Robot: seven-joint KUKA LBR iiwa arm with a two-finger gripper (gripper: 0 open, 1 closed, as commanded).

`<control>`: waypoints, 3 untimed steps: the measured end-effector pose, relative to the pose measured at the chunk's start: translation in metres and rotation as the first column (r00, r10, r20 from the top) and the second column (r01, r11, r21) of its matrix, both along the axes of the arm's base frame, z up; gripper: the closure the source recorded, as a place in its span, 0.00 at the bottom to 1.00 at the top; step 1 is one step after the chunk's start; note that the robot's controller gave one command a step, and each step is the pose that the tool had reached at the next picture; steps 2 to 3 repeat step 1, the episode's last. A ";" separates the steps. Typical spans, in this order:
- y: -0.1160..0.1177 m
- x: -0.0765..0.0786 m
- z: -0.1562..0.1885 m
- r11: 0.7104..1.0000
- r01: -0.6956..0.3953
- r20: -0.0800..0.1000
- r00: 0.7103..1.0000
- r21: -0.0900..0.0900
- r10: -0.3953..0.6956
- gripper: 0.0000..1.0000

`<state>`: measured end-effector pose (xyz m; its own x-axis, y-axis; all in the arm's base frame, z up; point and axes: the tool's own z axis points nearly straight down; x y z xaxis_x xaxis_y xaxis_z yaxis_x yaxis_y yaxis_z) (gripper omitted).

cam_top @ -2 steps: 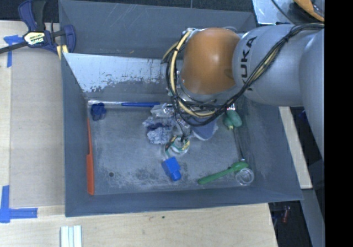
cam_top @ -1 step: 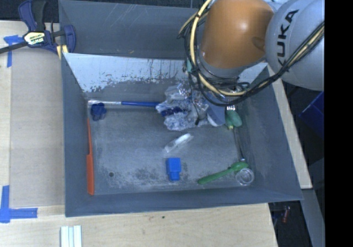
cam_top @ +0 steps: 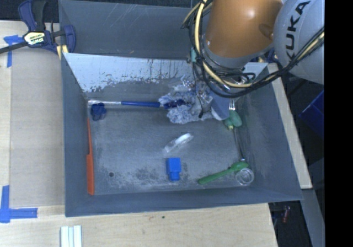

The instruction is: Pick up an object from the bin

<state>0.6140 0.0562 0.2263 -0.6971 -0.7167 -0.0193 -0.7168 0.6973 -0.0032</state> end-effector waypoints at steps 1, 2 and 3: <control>-0.002 0.000 0.029 1.000 -0.028 0.009 1.000 0.000 0.028 1.00; -0.002 0.000 0.029 1.000 -0.028 0.009 1.000 0.000 0.028 1.00; -0.002 0.000 0.029 1.000 -0.028 0.009 1.000 0.000 0.028 1.00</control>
Offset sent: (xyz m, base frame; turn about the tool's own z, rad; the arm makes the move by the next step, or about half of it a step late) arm 0.0022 0.0098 0.0053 -0.1663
